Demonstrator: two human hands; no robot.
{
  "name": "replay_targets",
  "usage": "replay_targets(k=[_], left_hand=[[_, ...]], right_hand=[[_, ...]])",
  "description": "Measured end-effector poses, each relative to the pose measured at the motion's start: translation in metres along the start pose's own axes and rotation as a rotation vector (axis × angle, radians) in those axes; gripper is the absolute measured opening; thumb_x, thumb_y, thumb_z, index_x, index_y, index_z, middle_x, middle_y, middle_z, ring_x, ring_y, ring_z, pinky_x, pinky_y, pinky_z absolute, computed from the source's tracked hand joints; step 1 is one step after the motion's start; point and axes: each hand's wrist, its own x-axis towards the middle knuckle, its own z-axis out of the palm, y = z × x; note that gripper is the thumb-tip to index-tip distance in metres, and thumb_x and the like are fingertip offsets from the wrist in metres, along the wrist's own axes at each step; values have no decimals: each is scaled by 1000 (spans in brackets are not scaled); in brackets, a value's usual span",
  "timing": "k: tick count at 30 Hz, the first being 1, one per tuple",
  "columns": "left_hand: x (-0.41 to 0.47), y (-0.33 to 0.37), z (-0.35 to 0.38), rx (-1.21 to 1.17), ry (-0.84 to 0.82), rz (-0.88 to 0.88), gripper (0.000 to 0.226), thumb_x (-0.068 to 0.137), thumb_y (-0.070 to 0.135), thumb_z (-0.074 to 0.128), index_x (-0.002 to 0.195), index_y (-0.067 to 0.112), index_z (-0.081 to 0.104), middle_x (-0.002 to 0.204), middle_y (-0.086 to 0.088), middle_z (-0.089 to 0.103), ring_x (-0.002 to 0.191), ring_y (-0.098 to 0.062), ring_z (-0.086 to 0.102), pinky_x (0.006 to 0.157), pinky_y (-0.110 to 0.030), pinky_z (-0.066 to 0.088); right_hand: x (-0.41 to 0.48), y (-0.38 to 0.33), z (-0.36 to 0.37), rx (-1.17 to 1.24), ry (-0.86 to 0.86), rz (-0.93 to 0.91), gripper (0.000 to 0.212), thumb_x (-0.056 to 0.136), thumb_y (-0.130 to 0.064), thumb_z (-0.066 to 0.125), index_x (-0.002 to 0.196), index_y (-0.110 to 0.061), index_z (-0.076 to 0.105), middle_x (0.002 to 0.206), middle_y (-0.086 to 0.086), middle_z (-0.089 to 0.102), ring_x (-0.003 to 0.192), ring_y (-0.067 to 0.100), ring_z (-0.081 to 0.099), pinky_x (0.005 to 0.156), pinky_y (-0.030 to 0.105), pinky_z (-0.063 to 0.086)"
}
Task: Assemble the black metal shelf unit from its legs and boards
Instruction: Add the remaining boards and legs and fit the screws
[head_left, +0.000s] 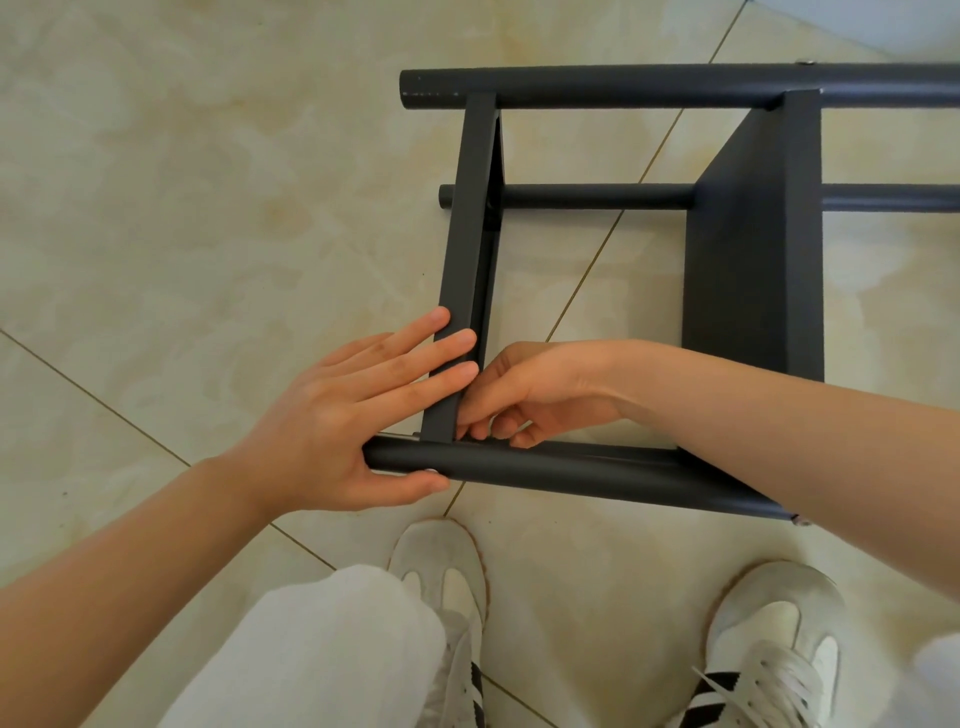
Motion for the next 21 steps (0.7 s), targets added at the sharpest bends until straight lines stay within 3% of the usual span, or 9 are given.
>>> replay_targets(k=[3, 7, 13, 15, 18, 21], left_hand=[[0, 0, 0, -5, 2, 7, 67, 94, 51, 63, 142, 8, 49, 155, -11, 43, 149, -29, 32, 115, -39, 37], [-1, 1, 0, -6, -6, -2, 67, 94, 52, 62, 143, 9, 48, 155, -11, 41, 150, -29, 31, 115, -36, 36], [-1, 1, -1, -9, -3, -4, 67, 94, 52, 62, 144, 9, 47, 156, -10, 41, 150, -30, 30, 114, -34, 37], [-1, 1, 0, -13, 2, -2, 67, 94, 50, 63, 143, 8, 47, 155, -11, 41, 150, -31, 31, 113, -36, 39], [-1, 1, 0, -11, 0, -2, 67, 94, 50, 62, 144, 8, 47, 156, -12, 41, 150, -30, 30, 113, -35, 38], [-1, 1, 0, -11, 0, -1, 66, 94, 50, 63, 143, 8, 48, 156, -11, 41, 150, -30, 30, 114, -35, 37]], right_hand=[[3, 3, 6, 25, 28, -24, 11, 92, -17, 65, 88, -13, 74, 82, 4, 65, 75, 15, 51, 79, 31, 42], [3, 3, 6, 47, 17, -40, 20, 92, -18, 65, 75, -18, 75, 72, 0, 64, 62, 9, 50, 75, 28, 42], [2, 5, 5, 54, 38, -42, 20, 91, -16, 66, 74, -18, 77, 74, 0, 64, 64, 10, 51, 77, 28, 45], [4, 4, 9, 53, 66, -38, 13, 91, -17, 67, 83, -12, 76, 74, 3, 63, 65, 12, 51, 78, 29, 44], [4, 3, 9, -3, 105, -15, 23, 90, -26, 68, 95, -5, 75, 82, 8, 63, 77, 20, 50, 79, 31, 43], [1, 3, 7, 33, 71, -14, 17, 91, -26, 67, 85, -14, 76, 81, 3, 66, 74, 15, 52, 78, 29, 44]])
